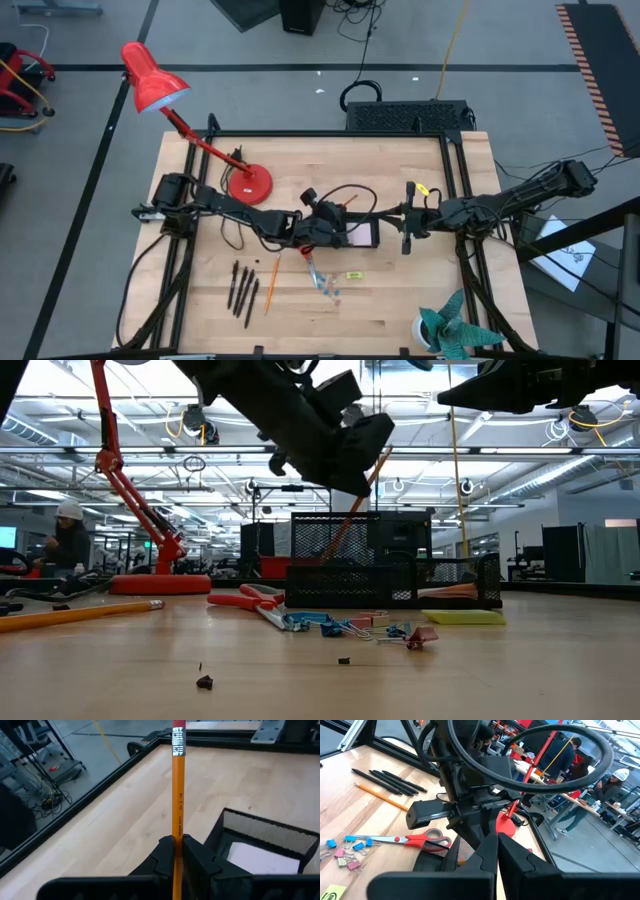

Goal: Pick and place office supplies into organizer
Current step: Put the orange pencil into the black desk organizer

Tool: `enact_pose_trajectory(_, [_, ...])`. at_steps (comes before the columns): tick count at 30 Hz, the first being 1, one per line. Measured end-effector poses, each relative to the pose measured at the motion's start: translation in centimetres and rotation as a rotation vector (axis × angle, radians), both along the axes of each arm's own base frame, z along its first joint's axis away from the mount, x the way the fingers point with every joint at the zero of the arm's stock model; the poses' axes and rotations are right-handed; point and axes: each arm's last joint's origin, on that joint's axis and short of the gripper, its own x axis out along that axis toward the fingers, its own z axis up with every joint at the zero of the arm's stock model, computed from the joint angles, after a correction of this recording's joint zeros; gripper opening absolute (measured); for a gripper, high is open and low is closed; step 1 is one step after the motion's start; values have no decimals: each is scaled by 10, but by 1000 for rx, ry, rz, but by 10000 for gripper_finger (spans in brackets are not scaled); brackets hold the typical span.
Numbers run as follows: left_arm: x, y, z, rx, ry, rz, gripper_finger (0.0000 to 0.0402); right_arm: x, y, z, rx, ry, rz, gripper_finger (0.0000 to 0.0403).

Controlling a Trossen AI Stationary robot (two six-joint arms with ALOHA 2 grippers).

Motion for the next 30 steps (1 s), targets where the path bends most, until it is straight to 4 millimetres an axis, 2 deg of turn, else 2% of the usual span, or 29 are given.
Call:
enact_pose_trajectory(10, [-5,1,-8,-6,94,-19,35,0,0,0,0,0,0,4])
enact_pose_trajectory(30, [-5,3,-11,-114,98,-51,35,0,0,0,1,-1,0,4])
